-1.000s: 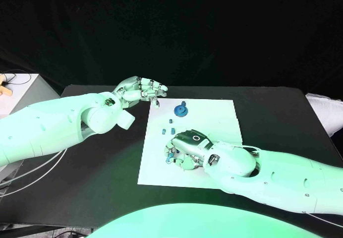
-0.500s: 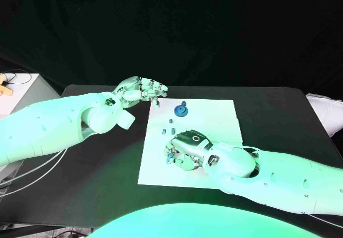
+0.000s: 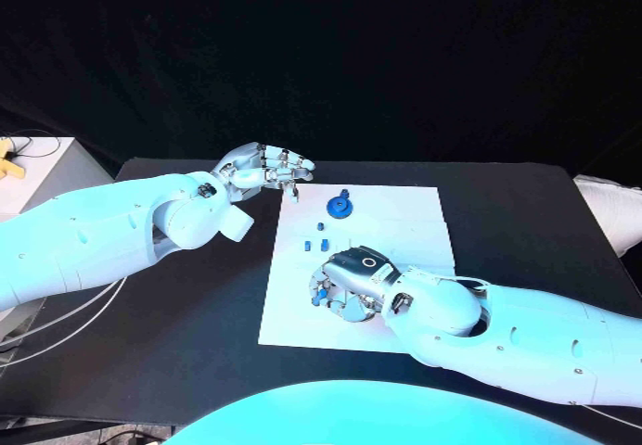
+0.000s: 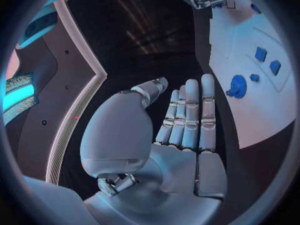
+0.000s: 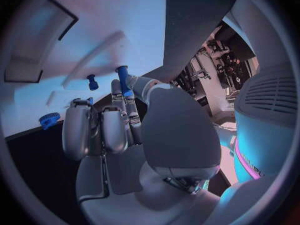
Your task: Assemble the parts on the task board
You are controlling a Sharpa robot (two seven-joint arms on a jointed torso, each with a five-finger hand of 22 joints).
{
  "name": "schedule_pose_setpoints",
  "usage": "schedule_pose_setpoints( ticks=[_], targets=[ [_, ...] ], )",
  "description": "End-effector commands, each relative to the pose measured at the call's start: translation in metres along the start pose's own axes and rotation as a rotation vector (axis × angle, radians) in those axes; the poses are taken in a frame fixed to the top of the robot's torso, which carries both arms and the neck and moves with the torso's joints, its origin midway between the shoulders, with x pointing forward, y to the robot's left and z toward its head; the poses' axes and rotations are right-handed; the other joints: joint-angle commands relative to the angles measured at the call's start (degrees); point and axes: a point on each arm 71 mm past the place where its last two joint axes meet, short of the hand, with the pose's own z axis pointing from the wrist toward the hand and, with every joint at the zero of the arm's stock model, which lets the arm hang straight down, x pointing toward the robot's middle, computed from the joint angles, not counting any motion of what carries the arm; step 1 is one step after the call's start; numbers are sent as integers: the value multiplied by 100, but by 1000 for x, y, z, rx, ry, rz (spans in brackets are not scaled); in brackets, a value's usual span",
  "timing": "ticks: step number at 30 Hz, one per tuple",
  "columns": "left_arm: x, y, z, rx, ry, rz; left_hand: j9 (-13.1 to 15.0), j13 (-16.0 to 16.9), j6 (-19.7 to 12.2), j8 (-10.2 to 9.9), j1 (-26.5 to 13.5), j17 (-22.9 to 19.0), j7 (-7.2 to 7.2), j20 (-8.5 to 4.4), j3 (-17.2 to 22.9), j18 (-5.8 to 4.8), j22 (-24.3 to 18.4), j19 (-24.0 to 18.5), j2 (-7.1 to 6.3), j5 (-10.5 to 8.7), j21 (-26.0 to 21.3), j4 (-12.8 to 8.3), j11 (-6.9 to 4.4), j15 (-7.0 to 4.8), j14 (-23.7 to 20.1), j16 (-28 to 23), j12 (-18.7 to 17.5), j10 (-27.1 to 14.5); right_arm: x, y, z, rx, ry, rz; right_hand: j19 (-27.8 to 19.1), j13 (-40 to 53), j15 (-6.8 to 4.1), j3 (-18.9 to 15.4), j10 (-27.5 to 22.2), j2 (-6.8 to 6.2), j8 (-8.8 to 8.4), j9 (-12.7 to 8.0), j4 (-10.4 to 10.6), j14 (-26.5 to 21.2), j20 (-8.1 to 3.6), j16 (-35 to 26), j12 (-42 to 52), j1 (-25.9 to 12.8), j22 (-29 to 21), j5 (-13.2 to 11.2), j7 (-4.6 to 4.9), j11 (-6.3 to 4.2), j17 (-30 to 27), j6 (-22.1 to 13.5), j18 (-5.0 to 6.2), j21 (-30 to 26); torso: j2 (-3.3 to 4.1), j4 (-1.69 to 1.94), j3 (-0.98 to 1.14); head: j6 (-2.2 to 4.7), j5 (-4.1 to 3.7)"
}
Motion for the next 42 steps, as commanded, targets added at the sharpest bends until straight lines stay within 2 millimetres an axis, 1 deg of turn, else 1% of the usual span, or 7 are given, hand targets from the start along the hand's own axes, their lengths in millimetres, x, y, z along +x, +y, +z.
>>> schedule_pose_setpoints(
  ticks=[1, 8, 14, 24, 25, 35, 42],
  targets=[
    [2, -1, 1, 10, 16, -12, 9, -6, -19, -22, 34, -7, 20, 3, -34, 82, -6, 27, 0, -26, -19, 11, 6, 31, -7, -20, -15, -51, 1, 0, -1, -1, 5, -16, 33, 7, -28, 26, 249, 59, 38, 296, -17, 89, -13, 21, 21, -19, 225, 29, 2, -212, 5, 27, -74, -6, 0, -1, 0, 1, -7],
    [2, -1, 1, 9, 16, -13, 9, -6, -19, -22, 34, -7, 20, 3, -34, 82, -6, 27, 0, -26, -19, 11, 6, 31, -7, -20, -15, -51, 2, -1, 0, 8, 15, -20, 17, 6, -26, 36, 246, 52, 46, 313, -31, 83, -12, 9, 3, -45, 195, 23, 6, -207, -27, 12, -65, -49, 0, -2, -5, 1, -11],
    [2, -1, 0, 9, 17, -13, 9, -6, -19, -22, 34, -7, 20, 3, -34, 82, -6, 27, 0, -26, -19, 11, 6, 31, -7, -20, -15, -51, 5, -2, 2, 19, 46, -29, -48, -9, 15, 20, 127, -26, 33, 359, -106, 36, 16, -70, -126, -179, 95, -18, 53, -156, -185, -112, -36, -202, -4, 0, -9, 1, -12],
    [2, -1, 0, 8, 17, -13, 9, -6, -19, -22, 34, -7, 20, 3, -34, 82, -6, 27, 0, -26, -19, 11, 6, 31, -7, -20, -15, -51, 7, -2, 5, 15, 60, -32, -126, -28, 116, -7, -180, -239, -162, 281, -113, 20, 101, -87, -203, -417, -26, 24, 181, -32, -231, -382, -1, -398, -1, 2, -7, 1, -9],
    [2, -1, 0, 8, 17, -13, 9, -6, -19, -22, 34, -7, 20, 3, -34, 82, -6, 27, 0, -26, -19, 11, 6, 31, -7, -20, -15, -51, 7, -1, 6, 13, 58, -31, -138, -32, 131, -23, -234, -283, -191, 266, -110, 21, 113, -83, -207, -450, -47, 34, 196, -16, -226, -416, 5, -431, -2, 1, -7, 1, -7],
    [2, -1, 0, 7, 18, -13, 14, -15, -21, -16, 47, -8, 19, 5, -60, 82, -28, 41, 6, -25, -48, 26, 6, 32, -12, -22, -10, -57, 6, -1, 5, 1, 31, -21, -227, -46, 177, -152, -553, -477, -364, 175, -125, 9, 165, -78, -177, -556, -196, 67, 208, 36, -255, -625, 51, -664, -3, -2, -6, 1, -6],
    [2, 0, 0, 6, 19, -14, 15, -16, -21, -15, 49, -8, 19, 5, -62, 82, -31, 43, 9, -24, -51, 29, 6, 32, -13, -23, -9, -57, 4, -1, 4, -2, 5, -15, -281, -44, 189, -246, -695, -516, -443, 135, -137, -27, 182, -119, -150, -559, -288, 61, 219, 50, -348, -734, 78, -805, -1, -2, -3, 1, -15]
  ],
)
